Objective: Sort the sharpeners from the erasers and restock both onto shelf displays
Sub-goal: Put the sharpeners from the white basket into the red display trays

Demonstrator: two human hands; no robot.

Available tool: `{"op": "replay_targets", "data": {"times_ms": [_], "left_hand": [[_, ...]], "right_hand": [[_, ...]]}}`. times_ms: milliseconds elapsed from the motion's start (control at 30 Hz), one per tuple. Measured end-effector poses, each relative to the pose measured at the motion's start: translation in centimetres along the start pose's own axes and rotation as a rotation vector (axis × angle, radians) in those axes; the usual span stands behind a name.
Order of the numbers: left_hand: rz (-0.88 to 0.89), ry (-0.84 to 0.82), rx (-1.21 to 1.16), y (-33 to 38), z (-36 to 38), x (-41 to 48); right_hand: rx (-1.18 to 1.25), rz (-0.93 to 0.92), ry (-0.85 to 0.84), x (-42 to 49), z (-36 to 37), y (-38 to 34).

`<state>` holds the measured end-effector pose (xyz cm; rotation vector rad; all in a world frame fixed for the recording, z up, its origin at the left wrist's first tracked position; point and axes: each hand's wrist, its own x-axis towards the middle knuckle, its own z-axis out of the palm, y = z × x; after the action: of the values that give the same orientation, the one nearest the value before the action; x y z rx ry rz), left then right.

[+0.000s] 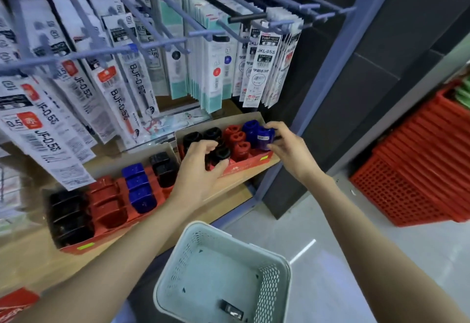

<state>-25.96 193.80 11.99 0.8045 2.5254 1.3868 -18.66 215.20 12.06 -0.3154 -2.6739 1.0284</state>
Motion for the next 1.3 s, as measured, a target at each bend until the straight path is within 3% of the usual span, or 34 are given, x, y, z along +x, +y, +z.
{"op": "replay_targets", "data": {"times_ms": [167, 367, 533, 700, 867, 967, 1033, 1167, 1200, 1300], "left_hand": [[0.11, -0.02, 0.372, -1.3, -0.3, -0.6], [0.226, -0.098, 0.614, -2.2, -0.4, -1.2], [0.27, -0.065, 0.617, -2.9, 0.0, -1.6], [0.438, 0.069, 0.421, -3.7, 0.9, -4.5], [0.377, -0.189, 0.455, -8.6, 3.0, -8.7], [0.341, -0.323, 0.604, -12.5, 3.9, -11.4], [0.255, -0.404, 0.722, -15.7, 4.2, -13.5], [-0.161, -0.617, 0.711, -20.7, 4.3, -17.4], [-0.25, -0.662, 0.653, -21.2, 4.4, -18.0], [-0.356, -0.718, 0.471, -21.5, 4.4, -17.9]], "right_hand": [[-0.189, -0.041, -0.102, 0.5, 0.6, 1.2], [-0.33, -0.125, 0.021, 0.5, 0.3, 0.7], [-0.243, -0.091, 0.074, 1.5, 1.0, 0.3], [-0.224, -0.12, 0.049, 0.5, 1.6, 1.7], [-0.316, -0.124, 0.334, -0.6, 2.9, 2.1], [-0.069, -0.087, 0.541, -6.1, 6.3, 1.1], [0.015, 0.035, 0.348, -12.1, 11.1, 1.6], [-0.039, 0.595, -0.604, -21.4, 21.6, 7.3], [-0.049, 0.686, -0.713, -23.0, 23.6, 8.7], [-0.142, 0.763, -0.793, -26.0, 27.9, 11.0]]}}
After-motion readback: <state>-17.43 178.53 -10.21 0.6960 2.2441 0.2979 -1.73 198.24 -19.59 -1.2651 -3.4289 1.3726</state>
